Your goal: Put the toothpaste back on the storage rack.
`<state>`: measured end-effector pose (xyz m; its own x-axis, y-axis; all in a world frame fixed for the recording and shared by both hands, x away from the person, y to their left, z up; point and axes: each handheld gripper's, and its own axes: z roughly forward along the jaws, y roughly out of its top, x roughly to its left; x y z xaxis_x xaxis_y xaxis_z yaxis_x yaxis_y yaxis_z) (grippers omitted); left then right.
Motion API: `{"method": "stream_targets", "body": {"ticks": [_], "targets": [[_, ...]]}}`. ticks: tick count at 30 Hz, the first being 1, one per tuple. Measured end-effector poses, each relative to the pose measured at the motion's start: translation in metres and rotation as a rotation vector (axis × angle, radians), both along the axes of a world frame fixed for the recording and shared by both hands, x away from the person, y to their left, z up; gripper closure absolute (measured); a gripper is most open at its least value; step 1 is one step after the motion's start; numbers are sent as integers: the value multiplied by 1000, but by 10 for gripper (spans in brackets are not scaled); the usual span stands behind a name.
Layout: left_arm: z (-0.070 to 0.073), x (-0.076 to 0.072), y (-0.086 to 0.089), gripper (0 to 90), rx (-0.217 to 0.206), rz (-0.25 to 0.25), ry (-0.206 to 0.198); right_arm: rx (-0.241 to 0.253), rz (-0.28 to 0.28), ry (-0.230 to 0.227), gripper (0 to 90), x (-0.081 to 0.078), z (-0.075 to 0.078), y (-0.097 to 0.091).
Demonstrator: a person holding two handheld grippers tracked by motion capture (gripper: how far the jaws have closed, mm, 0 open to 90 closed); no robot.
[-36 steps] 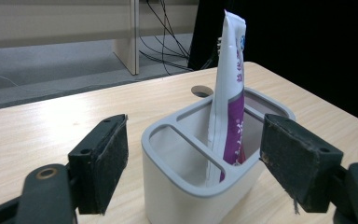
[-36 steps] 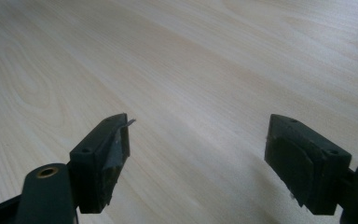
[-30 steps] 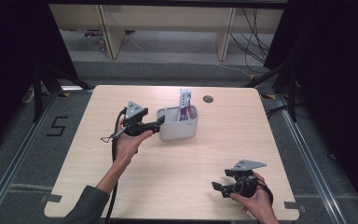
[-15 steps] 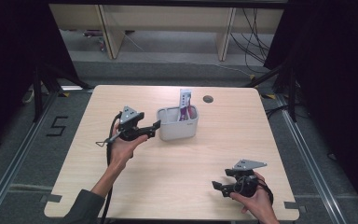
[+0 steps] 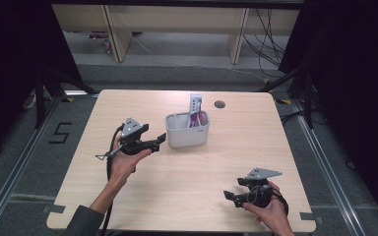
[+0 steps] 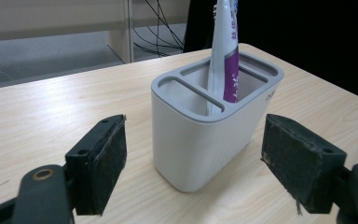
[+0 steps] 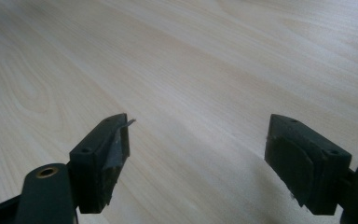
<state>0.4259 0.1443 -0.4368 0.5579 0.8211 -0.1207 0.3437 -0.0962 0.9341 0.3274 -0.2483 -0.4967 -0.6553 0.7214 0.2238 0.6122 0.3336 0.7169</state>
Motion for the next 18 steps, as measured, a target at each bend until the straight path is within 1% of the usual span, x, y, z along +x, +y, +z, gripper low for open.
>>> {"method": "stream_targets", "body": {"ticks": [4, 5, 7, 9, 11, 12, 13, 14, 15, 16, 17, 18], "targets": [[-2, -3, 3, 215, 1, 0, 2, -1, -1, -4, 230, 0, 0, 0], [-3, -4, 4, 215, 3, 0, 4, 4, -3, 5, 230, 0, 0, 0], [-3, -6, 5, 213, 5, -1, 5, -9, -5, -8, 230, 0, 0, 0], [-4, -9, 6, 213, 9, -7, 2, 1, -1, 1, 230, 1, -1, 0], [-5, -12, 6, 213, 15, -18, -1, -5, 3, -8, 230, 1, -1, 0], [-5, -13, 6, 212, 16, -20, 0, -7, 21, -16, 230, 2, -1, -1], [-6, -15, 7, 212, 23, -19, 4, -14, 29, -14, 230, 2, -1, -1], [-8, -16, 7, 212, 17, -25, 0, -4, 25, -14, 230, 2, -1, -1], [-9, -18, 8, 212, 21, -27, 5, -7, 41, 2, 230, 3, 0, -2], [-10, -19, 9, 211, 28, -28, 10, -8, 43, -3, 230, 3, -1, -2], [-11, -21, 10, 210, 32, -28, 12, -12, 34, -4, 230, 2, 0, -2], [-13, -23, 11, 210, 32, -29, 13, -5, 31, 9, 230, 2, 0, -1]]}}
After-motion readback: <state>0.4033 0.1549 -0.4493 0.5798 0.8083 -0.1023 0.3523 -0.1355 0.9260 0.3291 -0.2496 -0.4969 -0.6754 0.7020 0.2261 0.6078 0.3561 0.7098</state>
